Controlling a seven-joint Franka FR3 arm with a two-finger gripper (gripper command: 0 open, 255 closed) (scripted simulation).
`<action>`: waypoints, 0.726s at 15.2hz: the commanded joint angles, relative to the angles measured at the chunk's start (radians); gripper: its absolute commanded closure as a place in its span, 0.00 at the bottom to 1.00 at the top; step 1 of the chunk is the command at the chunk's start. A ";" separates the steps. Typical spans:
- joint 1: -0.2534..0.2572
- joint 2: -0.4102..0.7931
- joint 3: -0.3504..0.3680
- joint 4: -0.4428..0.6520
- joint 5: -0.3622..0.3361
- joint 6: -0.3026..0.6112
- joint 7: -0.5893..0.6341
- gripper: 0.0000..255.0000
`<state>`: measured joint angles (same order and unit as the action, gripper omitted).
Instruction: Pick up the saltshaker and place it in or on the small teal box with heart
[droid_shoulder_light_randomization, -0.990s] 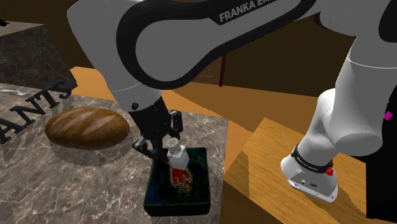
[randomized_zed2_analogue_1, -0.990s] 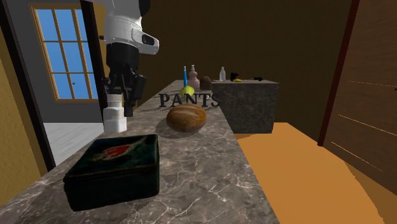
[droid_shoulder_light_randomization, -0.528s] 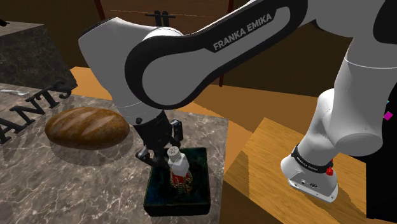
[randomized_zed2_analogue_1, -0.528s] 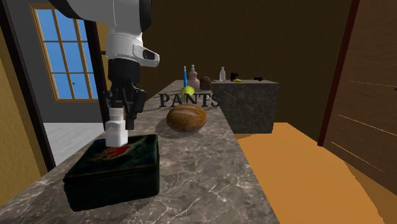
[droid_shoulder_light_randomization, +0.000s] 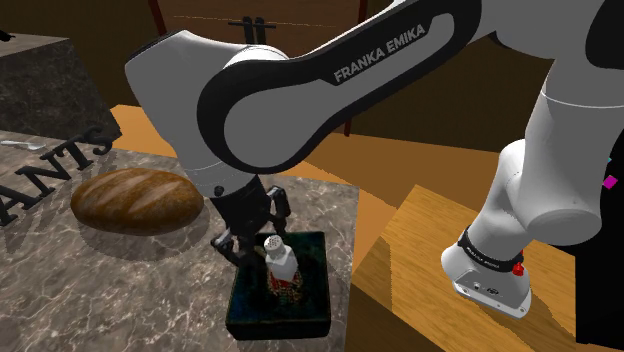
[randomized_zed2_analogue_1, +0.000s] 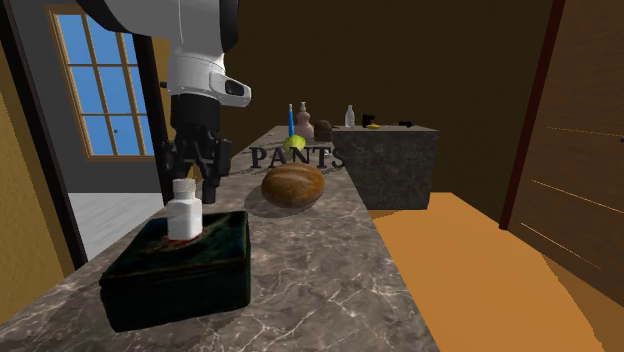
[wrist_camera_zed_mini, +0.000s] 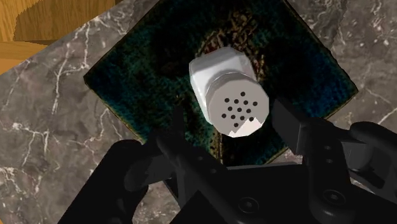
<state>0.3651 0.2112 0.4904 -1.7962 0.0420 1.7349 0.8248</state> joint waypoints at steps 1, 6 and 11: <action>0.000 0.000 0.000 0.000 0.000 0.000 0.000 0.00; 0.000 0.003 0.000 0.037 -0.002 -0.034 0.001 0.00; 0.003 0.020 -0.002 0.149 -0.009 -0.131 0.007 0.00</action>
<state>0.3667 0.2280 0.4887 -1.6566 0.0338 1.6115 0.8306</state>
